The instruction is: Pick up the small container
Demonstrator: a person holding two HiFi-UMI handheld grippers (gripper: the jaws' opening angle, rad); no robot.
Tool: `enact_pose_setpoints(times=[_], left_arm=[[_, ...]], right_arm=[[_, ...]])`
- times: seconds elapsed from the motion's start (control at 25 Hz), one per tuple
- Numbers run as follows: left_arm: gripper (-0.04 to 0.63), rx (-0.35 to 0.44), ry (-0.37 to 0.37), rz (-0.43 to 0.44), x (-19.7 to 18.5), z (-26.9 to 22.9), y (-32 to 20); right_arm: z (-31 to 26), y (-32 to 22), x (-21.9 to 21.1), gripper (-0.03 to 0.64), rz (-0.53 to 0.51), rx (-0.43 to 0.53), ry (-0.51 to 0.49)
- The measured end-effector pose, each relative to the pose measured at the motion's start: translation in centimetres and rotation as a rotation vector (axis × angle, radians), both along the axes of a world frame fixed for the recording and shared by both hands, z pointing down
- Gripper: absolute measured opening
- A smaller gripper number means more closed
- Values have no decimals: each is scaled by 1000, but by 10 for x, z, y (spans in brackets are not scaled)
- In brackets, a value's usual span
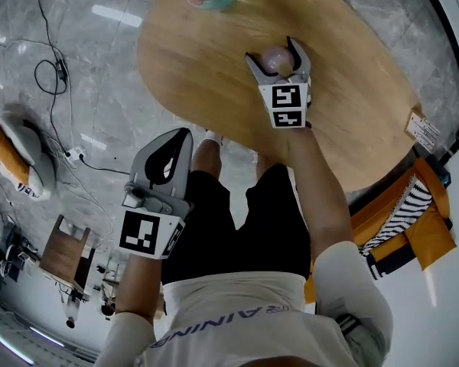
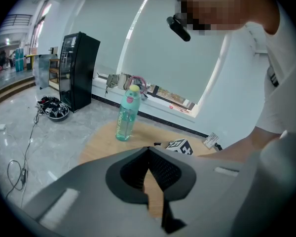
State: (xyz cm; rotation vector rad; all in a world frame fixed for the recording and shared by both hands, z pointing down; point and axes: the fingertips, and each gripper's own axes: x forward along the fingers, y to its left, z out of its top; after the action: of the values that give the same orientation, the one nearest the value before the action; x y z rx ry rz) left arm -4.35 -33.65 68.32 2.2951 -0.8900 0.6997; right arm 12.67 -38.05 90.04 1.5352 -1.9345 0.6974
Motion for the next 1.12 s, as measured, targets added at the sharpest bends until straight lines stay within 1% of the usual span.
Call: enact_pose_setpoints(times=[0.12,0.28,0.48,0.64,0.84,1.12], left_arm=[[3,1,0,-3,0,-2,2],[3,8,8,-7,2,-8,0],[3,31,28,-11,3,-25,0],[3,76,53,-7,12,-55,0],[3,139,95,4,25,-106,-1],[3,226,159,34,45,-177,2]], right_arm=[[-7,6,-1,433,18,9,-24],[-26,10,-3,431,16,40,-48],[-70,10,0,433,34,95,-69],[-123,19,8,433,46,145,-90],[-204,31,17,433,58,207,-109],[-322,45,35,433,85,309,-101]])
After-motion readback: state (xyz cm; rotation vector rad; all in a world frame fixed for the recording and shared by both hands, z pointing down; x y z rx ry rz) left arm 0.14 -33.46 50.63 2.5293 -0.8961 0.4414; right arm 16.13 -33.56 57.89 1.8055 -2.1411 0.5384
